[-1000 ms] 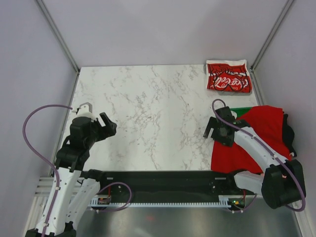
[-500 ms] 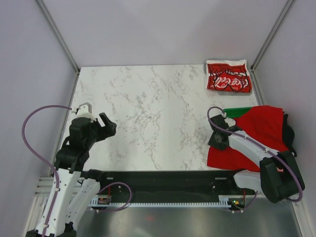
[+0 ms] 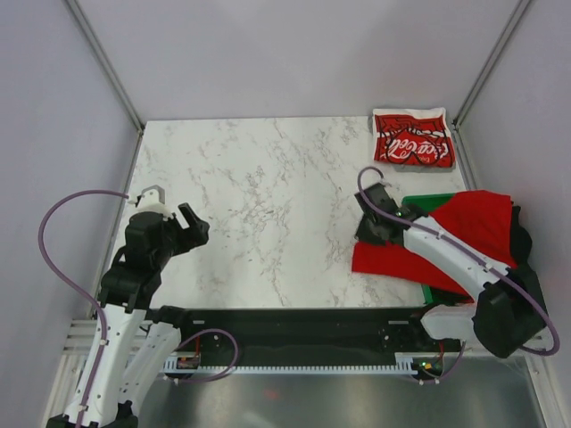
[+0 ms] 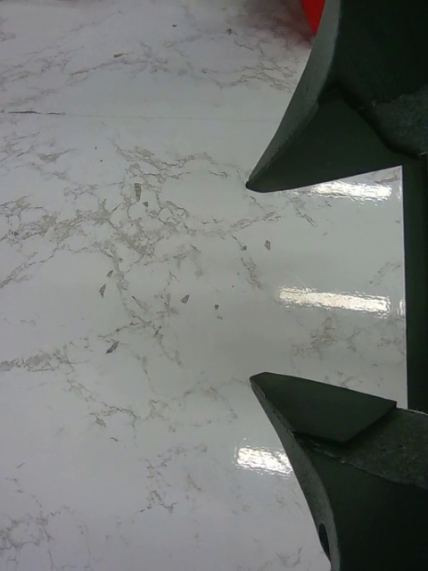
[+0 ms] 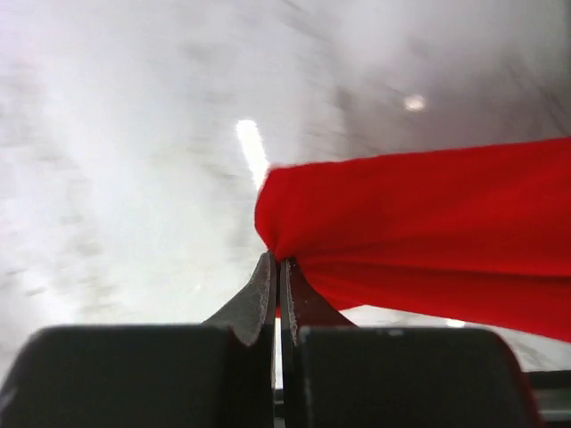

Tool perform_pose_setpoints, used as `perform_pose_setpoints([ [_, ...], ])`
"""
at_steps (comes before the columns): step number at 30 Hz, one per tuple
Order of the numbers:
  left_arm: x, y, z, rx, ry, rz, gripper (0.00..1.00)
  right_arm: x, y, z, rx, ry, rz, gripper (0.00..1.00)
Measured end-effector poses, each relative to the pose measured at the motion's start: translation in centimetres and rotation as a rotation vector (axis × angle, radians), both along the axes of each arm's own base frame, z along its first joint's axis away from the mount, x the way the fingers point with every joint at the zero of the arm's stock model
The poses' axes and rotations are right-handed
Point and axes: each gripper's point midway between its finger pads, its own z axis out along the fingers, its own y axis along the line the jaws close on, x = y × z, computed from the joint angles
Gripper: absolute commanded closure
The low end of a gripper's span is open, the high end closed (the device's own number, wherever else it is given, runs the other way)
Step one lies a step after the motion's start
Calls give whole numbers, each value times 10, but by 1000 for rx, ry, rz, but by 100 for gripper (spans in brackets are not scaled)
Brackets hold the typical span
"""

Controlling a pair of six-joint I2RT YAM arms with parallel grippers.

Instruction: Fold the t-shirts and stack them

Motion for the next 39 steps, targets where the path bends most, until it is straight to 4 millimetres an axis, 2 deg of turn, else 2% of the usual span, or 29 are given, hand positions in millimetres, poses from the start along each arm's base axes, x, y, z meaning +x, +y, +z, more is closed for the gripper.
perform_pose_setpoints([
  [1,0,0,0,0,0,1,11,15,18,25,14,-47,35,100],
  [3,0,1,0,1,-2,3,11,53,76,100,51,-164,142,100],
  [5,0,1,1,2,-4,6,11,84,131,165,86,-279,230,100],
  [6,0,1,1,2,-6,6,11,94,155,191,105,-323,266,100],
  [8,0,2,2,3,-9,9,11,112,219,231,161,-387,374,100],
  [10,-1,3,2,6,-12,14,11,125,283,271,309,-492,473,100],
  [11,-1,4,2,7,-14,18,11,125,303,283,378,-541,515,100],
  [13,-1,5,3,11,-17,26,11,106,317,305,480,-603,603,100],
  [14,-1,6,3,13,-18,29,11,97,314,315,509,-634,627,92],
  [16,-1,6,3,14,-18,30,11,82,299,344,547,-696,646,32],
  [17,0,6,3,14,-18,31,11,82,293,358,558,-734,649,12],
  [18,0,6,3,14,-17,31,11,84,286,373,562,-779,645,2],
  [20,0,6,3,14,-16,31,11,94,272,384,528,-825,625,2],
  [21,0,6,3,14,-16,31,12,104,266,380,492,-824,612,2],
  [23,0,6,2,14,-14,31,13,124,261,350,411,-766,588,2],
  [25,-1,4,2,7,-10,21,16,141,255,301,321,-665,572,2],
  [26,-1,1,1,-5,-7,10,16,147,249,269,268,-599,564,2],
  [27,-2,-2,2,-22,-6,2,16,150,235,229,192,-507,549,2],
  [29,-3,-10,3,-72,-6,-15,17,150,208,177,89,-381,519,2],
  [31,-7,-22,-4,-126,6,-42,15,147,169,140,13,-275,474,2],
  [32,-8,-29,-10,-145,23,-61,14,146,145,129,-13,-240,436,2],
  [34,-14,-50,-30,-160,85,-124,12,145,92,124,-52,-209,340,2],
  [37,-26,-90,-65,-140,213,-232,5,136,10,143,-99,-245,164,2],
  [39,-29,-113,-85,-125,271,-285,3,122,-25,156,-120,-280,85,2],
])
